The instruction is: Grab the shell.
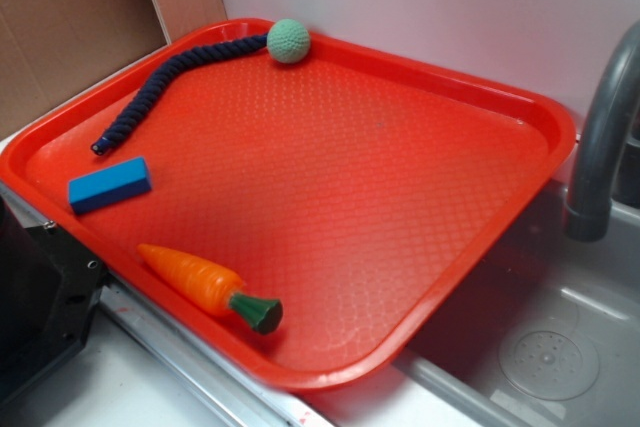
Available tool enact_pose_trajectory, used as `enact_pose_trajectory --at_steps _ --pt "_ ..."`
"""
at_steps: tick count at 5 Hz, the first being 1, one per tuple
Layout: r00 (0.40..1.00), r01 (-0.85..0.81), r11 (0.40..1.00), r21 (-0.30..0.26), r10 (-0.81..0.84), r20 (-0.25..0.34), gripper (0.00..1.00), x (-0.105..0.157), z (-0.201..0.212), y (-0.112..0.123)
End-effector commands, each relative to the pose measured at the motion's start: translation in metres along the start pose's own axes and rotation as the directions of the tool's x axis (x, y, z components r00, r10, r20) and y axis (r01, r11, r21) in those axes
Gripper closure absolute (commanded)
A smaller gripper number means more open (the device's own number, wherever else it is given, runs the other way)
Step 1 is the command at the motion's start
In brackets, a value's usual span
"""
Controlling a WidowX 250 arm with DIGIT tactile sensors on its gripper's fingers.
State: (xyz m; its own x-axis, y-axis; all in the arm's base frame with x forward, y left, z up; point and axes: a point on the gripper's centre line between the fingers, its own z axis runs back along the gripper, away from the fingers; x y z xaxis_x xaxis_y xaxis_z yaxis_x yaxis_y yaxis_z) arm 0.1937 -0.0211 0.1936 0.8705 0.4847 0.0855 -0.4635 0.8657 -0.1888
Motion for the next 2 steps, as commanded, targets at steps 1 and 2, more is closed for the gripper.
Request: enact_pose_trajectory --at_steps 1,2 --pt "0.997 0.081 0.997 -0.019 -0.080 0.014 1.00 -0.024 0.012 -0.002" --pt "0.997 -0.072 0.997 -0.008 0.072 -0.021 1.00 -0.012 0.009 0.007"
